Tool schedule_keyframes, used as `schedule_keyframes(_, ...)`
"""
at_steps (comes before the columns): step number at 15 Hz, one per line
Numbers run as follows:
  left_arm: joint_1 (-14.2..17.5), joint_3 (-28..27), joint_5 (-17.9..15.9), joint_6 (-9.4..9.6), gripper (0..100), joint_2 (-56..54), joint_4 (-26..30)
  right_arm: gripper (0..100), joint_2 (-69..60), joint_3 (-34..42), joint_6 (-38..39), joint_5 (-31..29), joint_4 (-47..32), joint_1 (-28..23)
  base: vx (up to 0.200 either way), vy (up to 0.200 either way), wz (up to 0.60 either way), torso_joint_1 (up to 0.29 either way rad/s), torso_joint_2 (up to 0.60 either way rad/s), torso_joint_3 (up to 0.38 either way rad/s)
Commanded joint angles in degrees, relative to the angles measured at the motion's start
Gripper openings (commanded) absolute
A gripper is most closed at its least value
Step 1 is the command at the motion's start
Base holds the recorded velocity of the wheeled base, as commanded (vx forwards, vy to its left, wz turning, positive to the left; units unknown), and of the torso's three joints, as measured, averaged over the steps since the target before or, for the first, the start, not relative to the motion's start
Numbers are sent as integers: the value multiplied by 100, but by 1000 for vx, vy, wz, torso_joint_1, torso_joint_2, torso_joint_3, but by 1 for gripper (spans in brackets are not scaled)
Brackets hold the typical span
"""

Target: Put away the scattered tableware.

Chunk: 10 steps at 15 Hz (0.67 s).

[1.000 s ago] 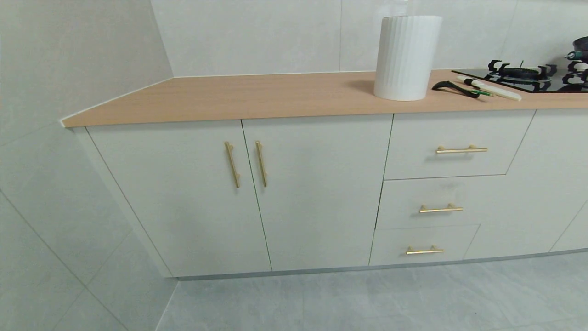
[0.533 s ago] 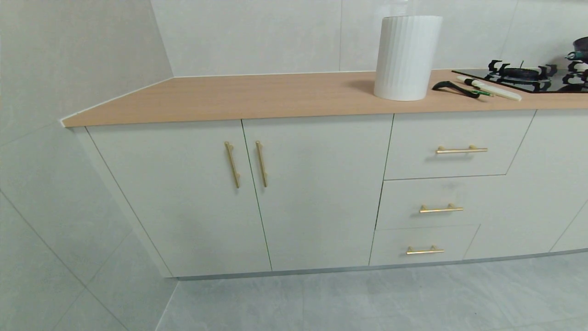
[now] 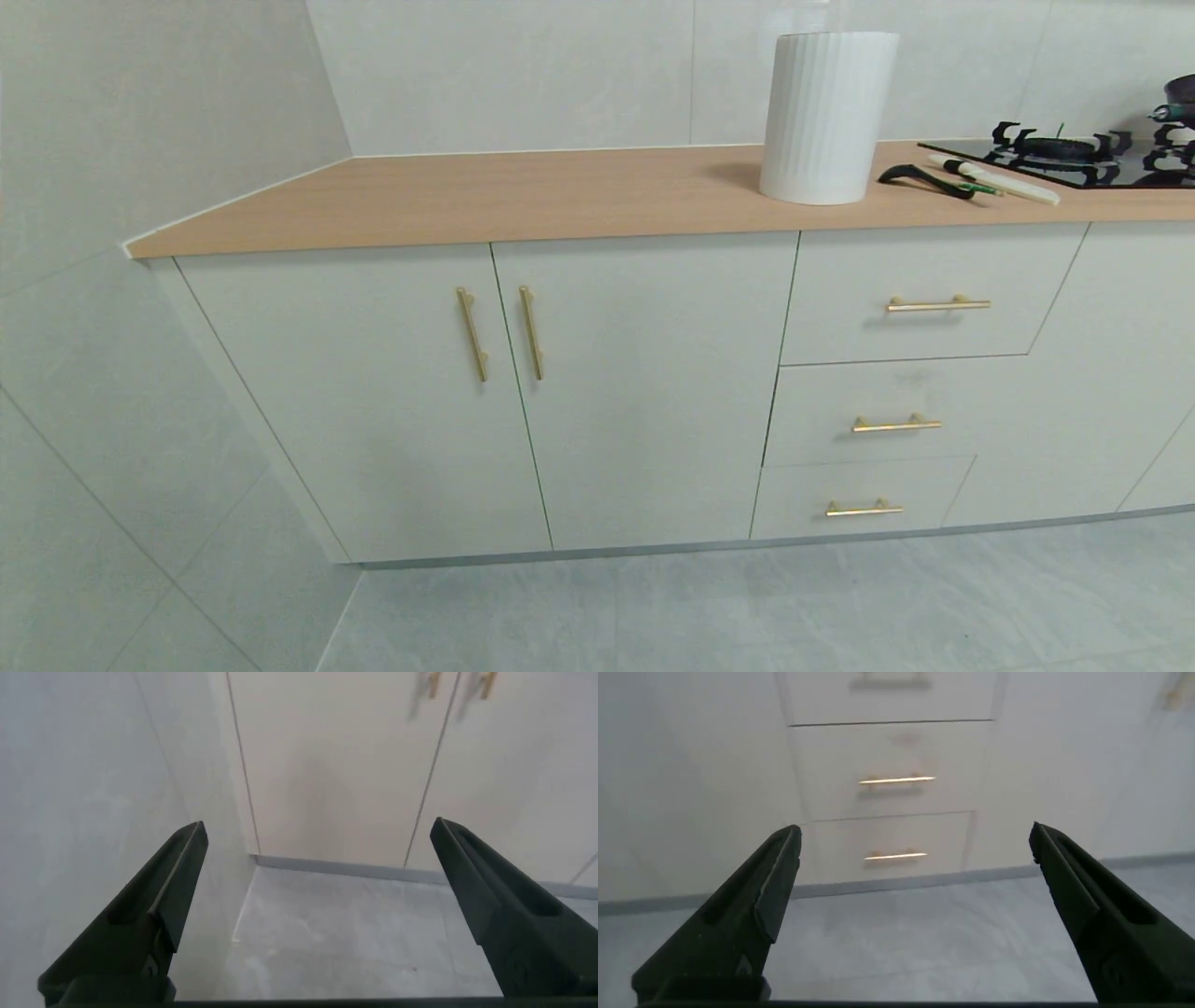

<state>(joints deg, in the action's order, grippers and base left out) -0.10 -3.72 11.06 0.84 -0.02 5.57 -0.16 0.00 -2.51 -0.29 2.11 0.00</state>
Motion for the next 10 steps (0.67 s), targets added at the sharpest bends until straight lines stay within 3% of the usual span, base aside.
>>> schedule_keyframes(1, 1, 3, -306, 30, 100, 2, -3, 100, 209, -9, -197, 539, -246, 53, 0, 0, 0, 0, 0, 0)
schedule_keyframes(3, 1, -6, -657, 21, 100, 2, -3, 100, 271, 0, -188, 530, -202, 105, 0, 0, 0, 0, 0, 0)
schedule_keyframes(6, 1, 293, -174, 30, 100, 2, -583, 100, 16, 0, 93, 205, -202, 18, 0, 0, 0, 0, 0, 0)
schedule_keyframes(8, 1, 293, -174, -31, 100, 2, -575, 100, 25, 0, 348, 73, -202, 18, 0, 0, 0, 0, 0, 0)
schedule_keyframes(9, 1, 293, -253, 13, 100, 2, -575, 100, 25, 0, 339, 73, -202, 18, 0, 0, 0, 0, 0, 0)
schedule_keyframes(10, 1, 328, -596, -31, 100, 2, -566, 100, 25, 0, 339, 73, -202, 18, 0, 0, 0, 0, 0, 0)
